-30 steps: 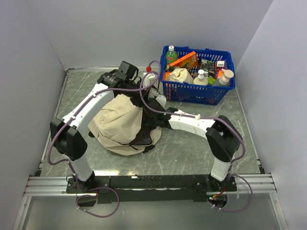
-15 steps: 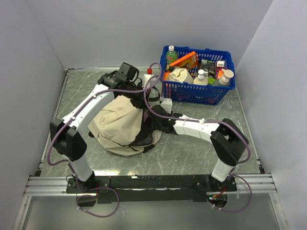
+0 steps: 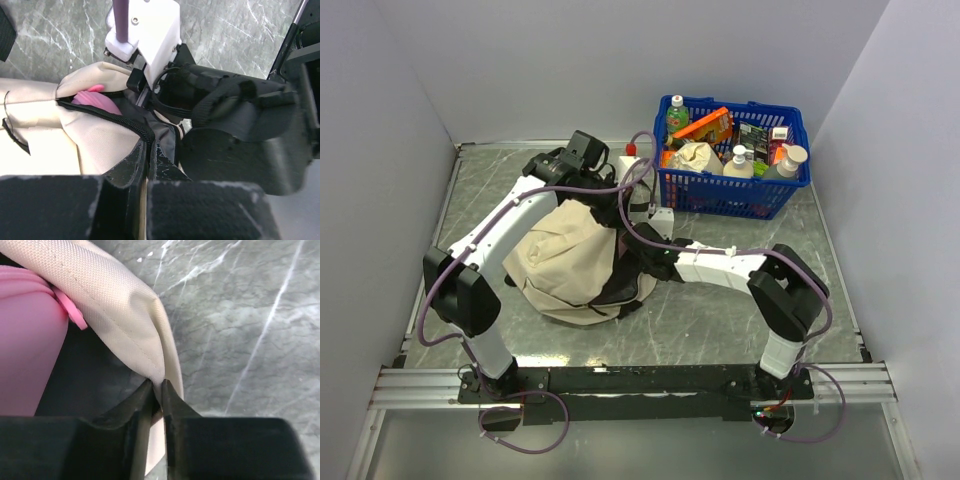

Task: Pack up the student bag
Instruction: Place the personal item in the student bag.

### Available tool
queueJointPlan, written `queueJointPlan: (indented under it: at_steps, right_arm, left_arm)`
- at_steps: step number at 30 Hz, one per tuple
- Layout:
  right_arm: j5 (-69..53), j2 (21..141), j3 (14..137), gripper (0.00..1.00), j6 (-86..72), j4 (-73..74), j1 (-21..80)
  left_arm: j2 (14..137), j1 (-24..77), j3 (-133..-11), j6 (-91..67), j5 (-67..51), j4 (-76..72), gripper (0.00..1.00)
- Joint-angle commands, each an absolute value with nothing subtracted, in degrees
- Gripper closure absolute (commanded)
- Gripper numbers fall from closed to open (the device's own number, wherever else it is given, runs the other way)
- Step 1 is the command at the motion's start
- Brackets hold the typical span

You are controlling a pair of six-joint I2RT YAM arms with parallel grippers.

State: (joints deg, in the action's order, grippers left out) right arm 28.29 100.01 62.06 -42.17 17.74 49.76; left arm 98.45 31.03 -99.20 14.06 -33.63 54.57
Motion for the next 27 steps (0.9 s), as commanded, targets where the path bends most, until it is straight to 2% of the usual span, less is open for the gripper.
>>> queueJointPlan:
  at_steps: [1, 4, 11, 15, 22, 27]
  right_arm:
    - [25.84, 101.87, 59.69, 0.89, -42.1, 19.16, 50.19]
    - [25.93, 99.15, 57.75, 1.0, -42.36, 18.54, 47.57]
    - [18.91, 84.48, 55.37, 1.0, -37.97, 13.63, 38.16]
    - [12.67, 79.29, 56.07, 1.0, -35.78, 10.47, 37.79]
    - [2.39, 81.12, 53.53, 1.0, -38.67, 7.49, 39.11]
    - [-2.64, 81.03, 53.95, 1.0, -40.17, 5.27, 39.11]
  left_arm:
    - [93.69, 30.68, -100.64, 13.8, -38.85, 51.42, 0.99]
    - [93.43, 30.41, -100.55, 13.97, -39.29, 51.5, 0.99]
    - [92.46, 30.32, -100.11, 15.55, -40.08, 52.99, 0.99]
    - [92.37, 30.06, -98.97, 16.43, -39.46, 53.53, 0.99]
    - [93.34, 29.88, -97.65, 16.26, -41.48, 52.82, 0.99]
    - [98.52, 32.24, -97.47, 17.21, -51.05, 54.13, 0.99]
